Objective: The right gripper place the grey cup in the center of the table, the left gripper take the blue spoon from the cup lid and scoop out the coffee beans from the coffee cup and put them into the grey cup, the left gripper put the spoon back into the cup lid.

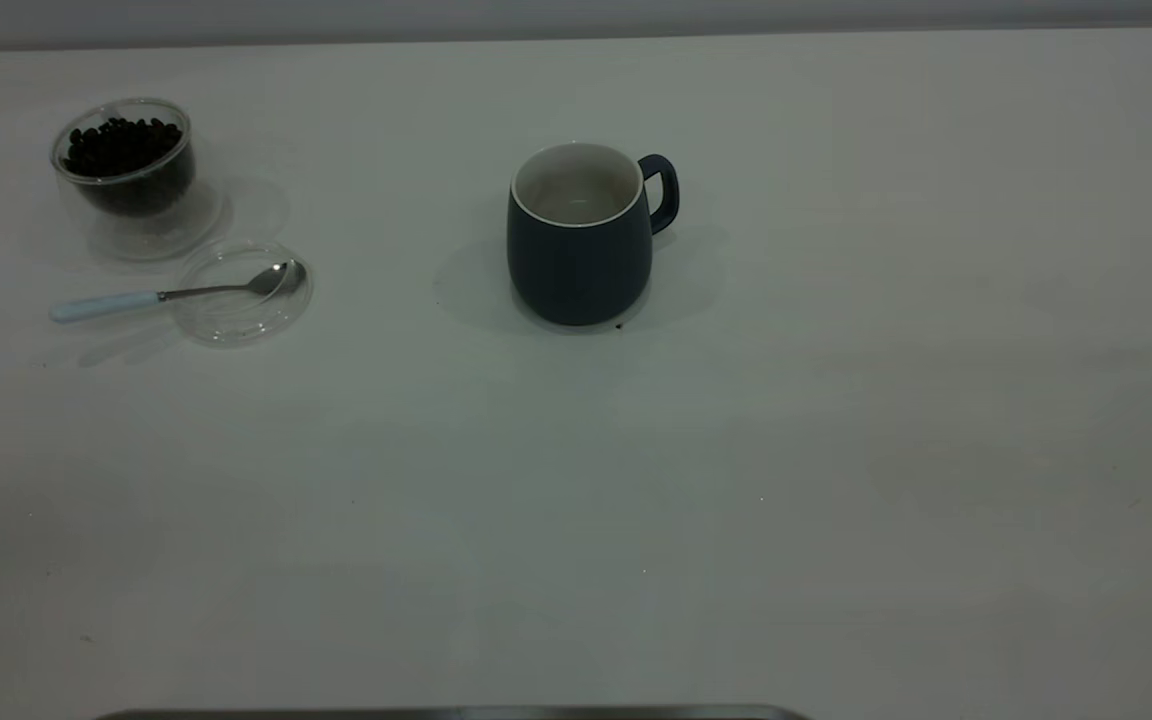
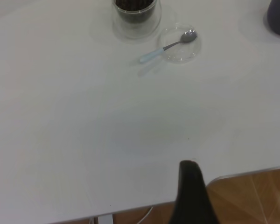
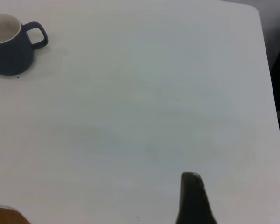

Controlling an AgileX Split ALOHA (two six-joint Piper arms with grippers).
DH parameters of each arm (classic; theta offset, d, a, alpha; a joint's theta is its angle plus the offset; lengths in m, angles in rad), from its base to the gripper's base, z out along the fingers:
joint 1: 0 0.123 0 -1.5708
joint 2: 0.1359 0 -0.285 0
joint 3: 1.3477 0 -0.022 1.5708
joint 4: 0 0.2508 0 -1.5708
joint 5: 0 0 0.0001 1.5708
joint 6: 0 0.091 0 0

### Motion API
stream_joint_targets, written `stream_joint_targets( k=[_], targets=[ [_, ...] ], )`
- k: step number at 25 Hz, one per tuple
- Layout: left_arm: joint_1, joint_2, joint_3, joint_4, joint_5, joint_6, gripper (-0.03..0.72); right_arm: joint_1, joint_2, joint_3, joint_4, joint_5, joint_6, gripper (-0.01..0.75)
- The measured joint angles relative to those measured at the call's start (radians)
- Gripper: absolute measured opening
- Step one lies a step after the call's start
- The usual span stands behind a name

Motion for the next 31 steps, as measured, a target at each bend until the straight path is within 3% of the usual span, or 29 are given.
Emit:
stream_joint_targets(
  k=[9,17,31],
  targets=[
    [0.0,0.0,0.006,0.008,-0.001,-0.015,0.592,0.0,0.0,0.0,0.0,0.0,0.0,0.462],
    [0.0,0.0,0.006,0.1,-0.002,-0.153,0.592,0.0,0.0,0.0,0.0,0.0,0.0,0.462],
    [0.0,0.0,0.006,0.1,-0.002,-0.157,0.592,0.0,0.0,0.0,0.0,0.0,0.0,0.462]
  ],
)
